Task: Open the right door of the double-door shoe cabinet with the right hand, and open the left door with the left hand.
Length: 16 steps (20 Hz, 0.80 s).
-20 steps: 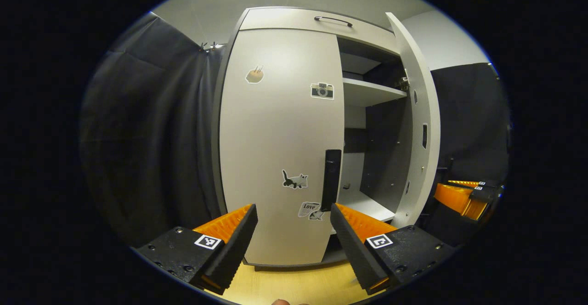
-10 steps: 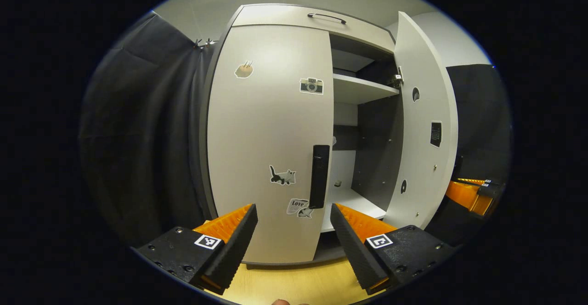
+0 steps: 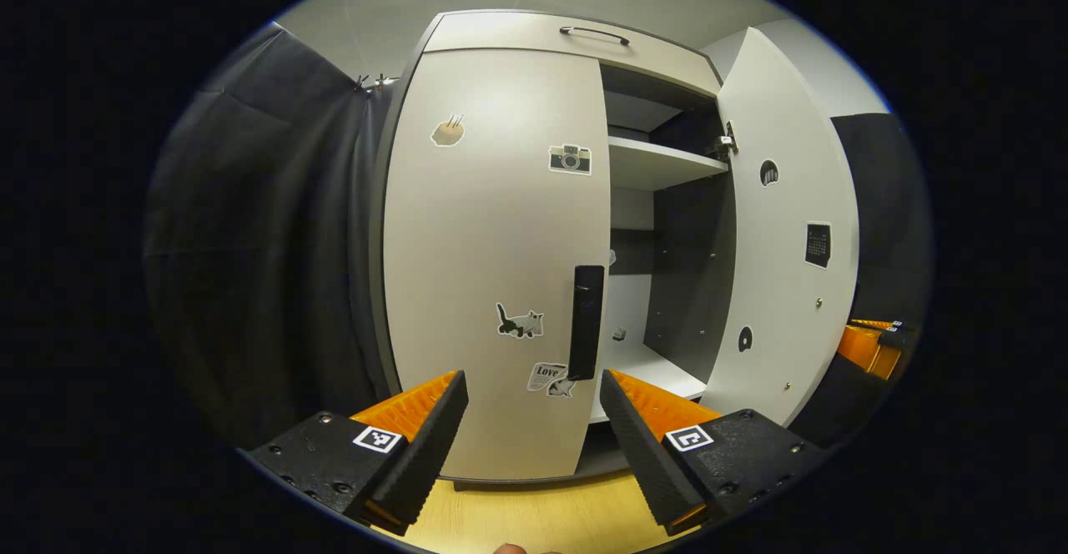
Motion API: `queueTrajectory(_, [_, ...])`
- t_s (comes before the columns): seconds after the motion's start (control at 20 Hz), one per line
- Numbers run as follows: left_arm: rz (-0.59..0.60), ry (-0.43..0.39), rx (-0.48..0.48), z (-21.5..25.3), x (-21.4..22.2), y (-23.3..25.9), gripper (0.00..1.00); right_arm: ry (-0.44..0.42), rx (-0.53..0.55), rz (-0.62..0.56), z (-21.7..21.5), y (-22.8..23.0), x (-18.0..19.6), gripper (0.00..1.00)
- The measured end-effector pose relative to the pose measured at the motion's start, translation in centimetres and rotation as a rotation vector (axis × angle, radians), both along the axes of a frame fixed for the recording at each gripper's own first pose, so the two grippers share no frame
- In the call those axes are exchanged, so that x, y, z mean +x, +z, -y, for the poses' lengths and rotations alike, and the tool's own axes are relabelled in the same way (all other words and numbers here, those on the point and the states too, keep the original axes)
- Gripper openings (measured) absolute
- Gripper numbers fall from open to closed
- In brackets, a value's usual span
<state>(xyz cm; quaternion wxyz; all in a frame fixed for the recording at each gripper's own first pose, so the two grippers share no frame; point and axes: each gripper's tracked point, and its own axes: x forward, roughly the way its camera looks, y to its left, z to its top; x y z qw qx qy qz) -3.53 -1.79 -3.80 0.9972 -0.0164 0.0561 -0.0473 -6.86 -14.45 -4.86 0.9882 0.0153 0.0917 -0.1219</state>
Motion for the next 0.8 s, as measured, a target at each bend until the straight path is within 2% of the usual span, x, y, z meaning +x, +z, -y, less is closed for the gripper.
queueTrajectory(0.2, [-0.007, -0.024, -0.001, 1.1, 0.1, -0.2, 0.99, -0.016, 0.024, -0.023, 1.8, -1.2, -0.2, 0.08])
queueTrajectory(0.3, [-0.005, -0.033, 0.005, 1.5, 0.1, -0.2, 0.99, -0.016, 0.009, -0.030, 2.6, -1.4, -0.3, 0.08])
queueTrajectory(0.4, [-0.001, -0.037, 0.007, 1.8, 0.3, -0.1, 0.99, -0.061, -0.036, -0.030, 4.6, -1.2, -0.3, 0.09])
queueTrajectory(0.45, [0.000, -0.039, 0.006, 1.9, 0.3, -0.1, 0.99, -0.072, -0.040, -0.028, 5.3, -1.1, -0.4, 0.02])
queueTrajectory(0.6, [-0.005, -0.045, -0.004, 2.3, 0.7, -0.3, 0.99, -0.059, 0.056, -0.009, 6.7, -1.1, -0.2, 0.01])
queueTrajectory(0.8, [-0.020, -0.043, -0.005, 2.8, 1.4, -0.9, 0.99, -0.084, 0.051, -0.010, 9.2, -1.2, -1.0, 0.02])
